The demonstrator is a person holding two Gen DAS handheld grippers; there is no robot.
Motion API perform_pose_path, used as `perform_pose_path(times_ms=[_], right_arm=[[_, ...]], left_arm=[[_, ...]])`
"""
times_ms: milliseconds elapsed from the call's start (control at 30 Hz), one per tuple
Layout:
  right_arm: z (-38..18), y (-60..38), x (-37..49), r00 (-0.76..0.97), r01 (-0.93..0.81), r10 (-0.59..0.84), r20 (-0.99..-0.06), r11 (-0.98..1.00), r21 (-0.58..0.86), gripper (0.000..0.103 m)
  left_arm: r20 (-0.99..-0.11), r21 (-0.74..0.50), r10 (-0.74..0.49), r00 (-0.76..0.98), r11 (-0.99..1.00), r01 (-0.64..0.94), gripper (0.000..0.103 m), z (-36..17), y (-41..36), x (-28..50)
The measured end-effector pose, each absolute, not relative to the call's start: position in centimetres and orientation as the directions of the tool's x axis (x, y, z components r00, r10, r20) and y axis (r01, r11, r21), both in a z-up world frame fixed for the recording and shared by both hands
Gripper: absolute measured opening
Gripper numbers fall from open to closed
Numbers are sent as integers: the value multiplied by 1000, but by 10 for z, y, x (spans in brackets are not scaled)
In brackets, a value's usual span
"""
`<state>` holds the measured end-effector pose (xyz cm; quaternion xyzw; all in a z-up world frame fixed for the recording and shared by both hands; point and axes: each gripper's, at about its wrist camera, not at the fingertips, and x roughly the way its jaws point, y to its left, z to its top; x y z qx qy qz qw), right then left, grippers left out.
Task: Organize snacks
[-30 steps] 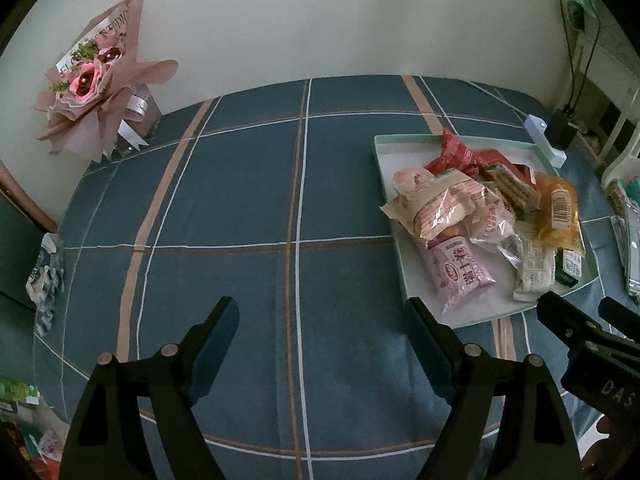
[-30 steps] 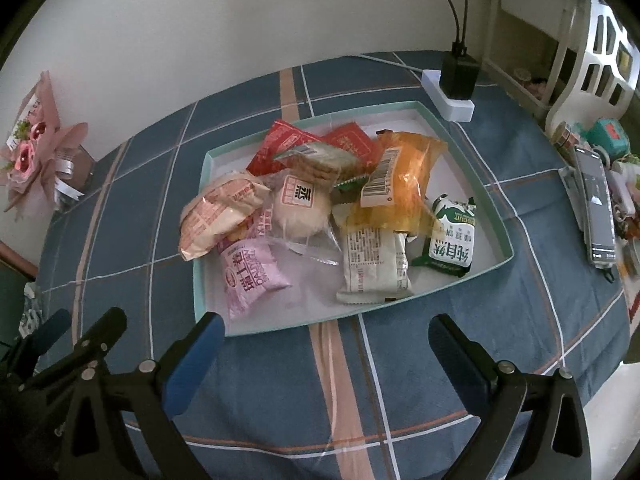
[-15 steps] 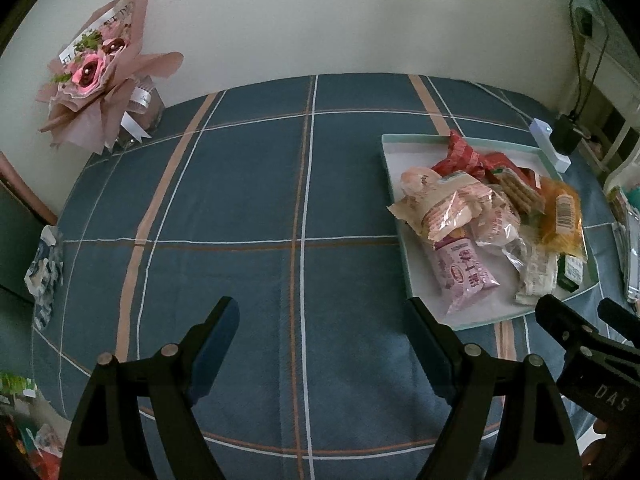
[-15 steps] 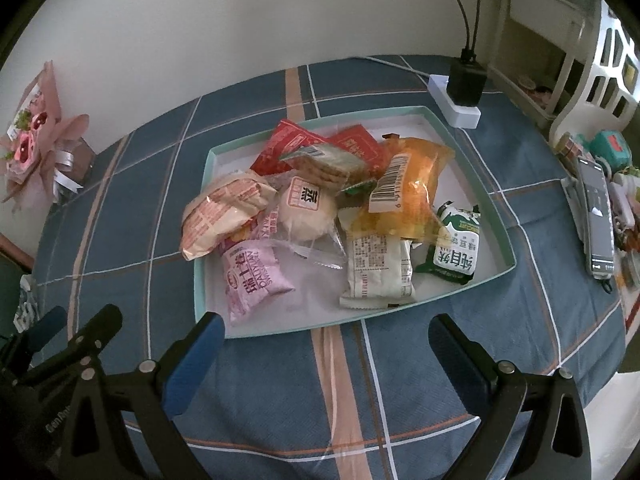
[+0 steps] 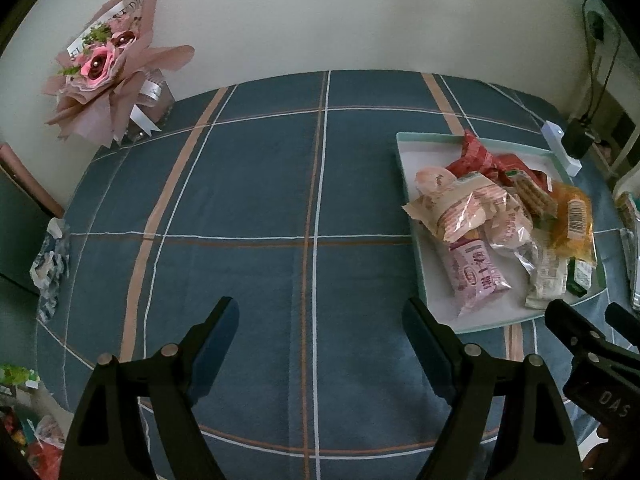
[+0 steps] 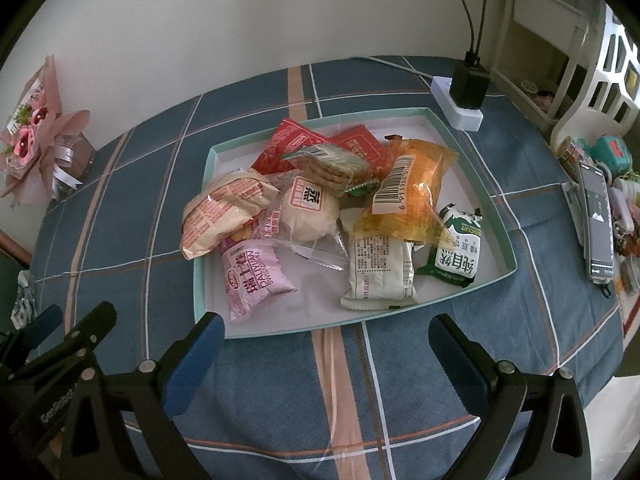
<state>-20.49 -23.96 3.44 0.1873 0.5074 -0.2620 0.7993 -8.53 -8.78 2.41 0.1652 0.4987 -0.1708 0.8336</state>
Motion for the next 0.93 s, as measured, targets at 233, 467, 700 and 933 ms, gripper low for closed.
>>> perform_pose_path(times_ms=[233,467,700,933], right_arm=[[33,-244,-206,343,615,-226,-912,788,37,103],[33,-248,-208,341,622,-227,-912,783,37,103],[31,-250,-208,331,629,-227,-916,777,35,103],[31,-249,-208,329,631,-227,-917,775,34,103]], left_arm=[[-889,122,-96,449,893,433,84,23,-86,-83],[-891,121,-86,447,902,415,84,23,-83,-81],[-894,119,-78,441,908,402,84,22,-78,-77],[-886,118,-92,454,902,414,84,25,-80,-79]])
